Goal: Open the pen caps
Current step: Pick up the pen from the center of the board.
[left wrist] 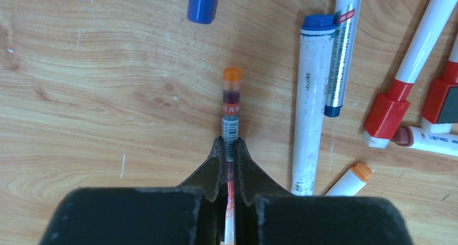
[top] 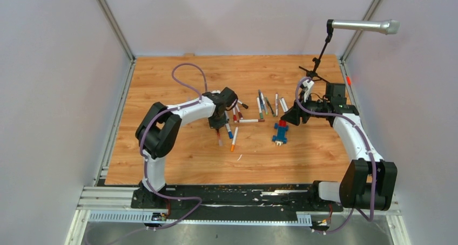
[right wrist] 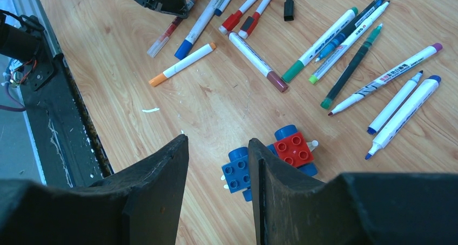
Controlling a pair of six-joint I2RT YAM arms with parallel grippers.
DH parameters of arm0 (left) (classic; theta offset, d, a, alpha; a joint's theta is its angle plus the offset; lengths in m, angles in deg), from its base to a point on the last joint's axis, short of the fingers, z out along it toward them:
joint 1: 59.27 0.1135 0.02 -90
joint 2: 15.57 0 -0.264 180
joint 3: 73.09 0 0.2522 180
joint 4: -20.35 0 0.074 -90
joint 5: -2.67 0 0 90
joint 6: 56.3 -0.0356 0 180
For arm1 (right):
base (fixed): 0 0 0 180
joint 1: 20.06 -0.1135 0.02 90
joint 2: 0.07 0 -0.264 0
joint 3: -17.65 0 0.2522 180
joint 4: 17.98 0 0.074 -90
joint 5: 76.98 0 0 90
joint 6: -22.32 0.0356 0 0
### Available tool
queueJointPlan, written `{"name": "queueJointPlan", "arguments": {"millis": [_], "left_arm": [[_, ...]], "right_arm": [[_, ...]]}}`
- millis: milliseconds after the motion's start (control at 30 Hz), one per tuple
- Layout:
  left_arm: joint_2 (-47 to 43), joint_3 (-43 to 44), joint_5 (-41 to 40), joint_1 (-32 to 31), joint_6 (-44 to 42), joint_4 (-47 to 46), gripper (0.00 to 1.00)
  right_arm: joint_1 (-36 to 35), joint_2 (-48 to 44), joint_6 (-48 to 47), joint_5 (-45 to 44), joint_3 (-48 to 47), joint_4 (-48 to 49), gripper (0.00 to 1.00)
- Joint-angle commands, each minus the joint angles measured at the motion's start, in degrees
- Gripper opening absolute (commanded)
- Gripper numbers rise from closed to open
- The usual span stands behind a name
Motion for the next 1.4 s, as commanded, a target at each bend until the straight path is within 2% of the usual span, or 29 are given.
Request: {"name": "queueJointPlan", "arguments": {"millis": [0,200,367,567,700,800,933,1100,1267,1367], "left_arm": [[-3.68,-3.1,-3.81,-0.04,-0.42,-0.09,0.0],[-10.35,-8.55,-4.19,0.09,-4.0,-4.7,0.0],[-20.33,-17.49,-0.1,0.43,-8.16,-15.38,0.0],[-34.31,-32.3,11.8,0.87,-11.54,-37.85,0.0],[-40.88,-39.59,21.74,0.93,-12.14,-55.61,0.0],[-43.55,-43.82,28.99,0.92,-10.1,-69.73,0.0],[-42.87,-46.31,35.99,0.39,-5.82,-84.46,0.0],[-41.45,-45.57,36.72,-2.49,-3.73,-91.33,0.0],[-40.2,-44.09,35.6,-5.87,-3.19,-93.48,0.0],[-39.36,-43.51,35.1,-7.31,-3.22,-94.03,0.0]], "right_arm": [[0.28,-1.8,-1.57,2.93,0.3,1.73,0.45],[0.29,-1.89,-1.84,4.49,0.55,1.47,0.46],[0.29,-2.52,-2.03,7.1,1.28,1.76,0.46],[0.21,-3.45,-0.45,12.76,3.47,4.29,0.47],[-0.2,-4.63,5.96,18.59,6.44,11.08,0.48],[-1.93,-5.73,12.98,20.15,8.0,18.2,0.51],[-7.11,-4.88,15.28,19.76,3.94,14.18,0.53],[-12.75,-1.73,18.83,18.82,-5.49,6.63,0.54],[-17.46,-1.21,31.09,17.12,-6.17,15.53,0.58],[-19.89,-0.16,33.15,16.99,-7.46,16.95,0.6]]}}
